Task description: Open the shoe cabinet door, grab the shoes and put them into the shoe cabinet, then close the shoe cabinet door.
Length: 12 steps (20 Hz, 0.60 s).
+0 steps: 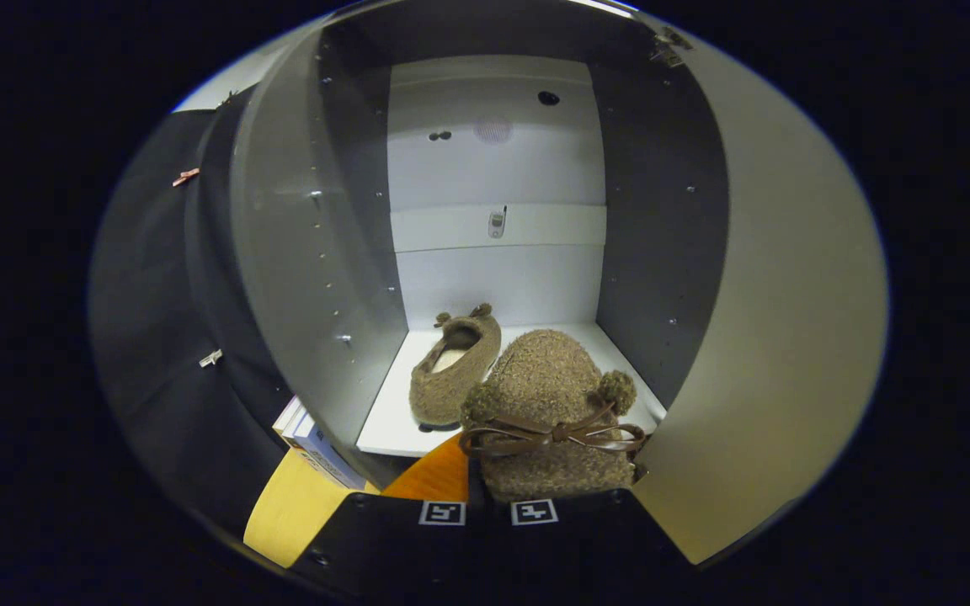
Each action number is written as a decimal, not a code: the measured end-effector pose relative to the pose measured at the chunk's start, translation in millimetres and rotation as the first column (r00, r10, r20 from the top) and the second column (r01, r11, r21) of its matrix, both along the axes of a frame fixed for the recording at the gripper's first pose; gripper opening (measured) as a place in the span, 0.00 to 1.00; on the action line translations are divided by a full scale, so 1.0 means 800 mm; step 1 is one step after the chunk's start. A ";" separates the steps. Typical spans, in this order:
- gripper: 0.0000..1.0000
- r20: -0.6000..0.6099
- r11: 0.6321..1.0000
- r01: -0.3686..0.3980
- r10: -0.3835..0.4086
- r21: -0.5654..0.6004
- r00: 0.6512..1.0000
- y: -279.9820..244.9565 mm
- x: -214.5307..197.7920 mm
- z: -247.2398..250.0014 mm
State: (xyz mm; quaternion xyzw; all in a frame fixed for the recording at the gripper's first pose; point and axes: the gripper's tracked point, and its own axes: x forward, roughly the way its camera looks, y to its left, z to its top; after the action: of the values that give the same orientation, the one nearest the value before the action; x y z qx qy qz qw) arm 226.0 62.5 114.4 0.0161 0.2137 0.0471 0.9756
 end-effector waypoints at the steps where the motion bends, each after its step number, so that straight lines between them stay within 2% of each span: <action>1: 0.05 -0.009 1.000 -0.020 0.020 -0.004 1.000 0.002 0.019 0.001; 7: 0.05 -0.051 1.000 -0.023 0.023 -0.007 0.998 -0.011 0.138 0.008; 12: 0.05 -0.176 0.999 0.005 0.000 0.032 0.984 -0.028 0.217 -0.047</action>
State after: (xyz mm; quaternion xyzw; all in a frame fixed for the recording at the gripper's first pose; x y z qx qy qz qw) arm 399.7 40.2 77.2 0.0361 0.2983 0.0478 0.9526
